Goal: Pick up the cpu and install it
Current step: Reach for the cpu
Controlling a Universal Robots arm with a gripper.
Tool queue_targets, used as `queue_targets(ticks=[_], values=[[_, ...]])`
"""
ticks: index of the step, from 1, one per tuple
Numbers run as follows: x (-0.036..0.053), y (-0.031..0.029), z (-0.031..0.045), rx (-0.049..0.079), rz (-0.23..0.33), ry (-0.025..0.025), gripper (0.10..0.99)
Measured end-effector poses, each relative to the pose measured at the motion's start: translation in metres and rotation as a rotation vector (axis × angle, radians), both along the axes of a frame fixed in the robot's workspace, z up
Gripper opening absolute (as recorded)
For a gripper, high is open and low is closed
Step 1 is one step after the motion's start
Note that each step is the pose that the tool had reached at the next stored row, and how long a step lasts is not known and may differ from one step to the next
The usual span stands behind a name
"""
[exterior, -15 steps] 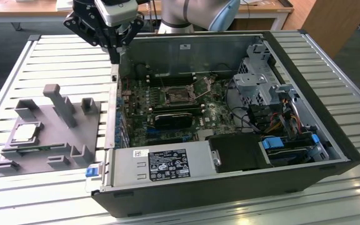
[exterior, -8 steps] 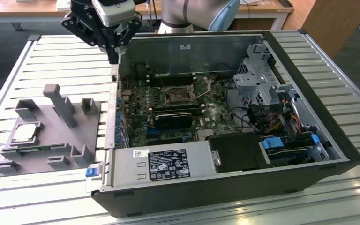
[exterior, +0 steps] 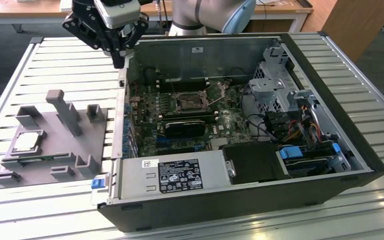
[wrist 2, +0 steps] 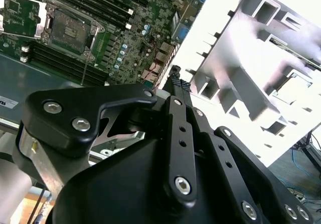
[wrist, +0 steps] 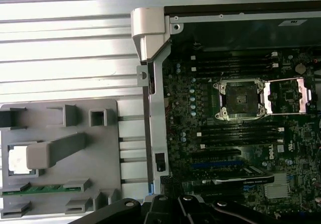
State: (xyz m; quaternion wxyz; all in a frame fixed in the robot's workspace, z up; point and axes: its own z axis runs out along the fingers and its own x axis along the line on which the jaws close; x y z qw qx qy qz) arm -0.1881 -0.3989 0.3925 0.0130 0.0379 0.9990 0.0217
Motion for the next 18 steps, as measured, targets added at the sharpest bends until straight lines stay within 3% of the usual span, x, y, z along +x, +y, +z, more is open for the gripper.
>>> queue_targets(ticks=[18], values=[[-0.0098,0.0000,-0.0003,0.000,0.000,0.0000,0.106]])
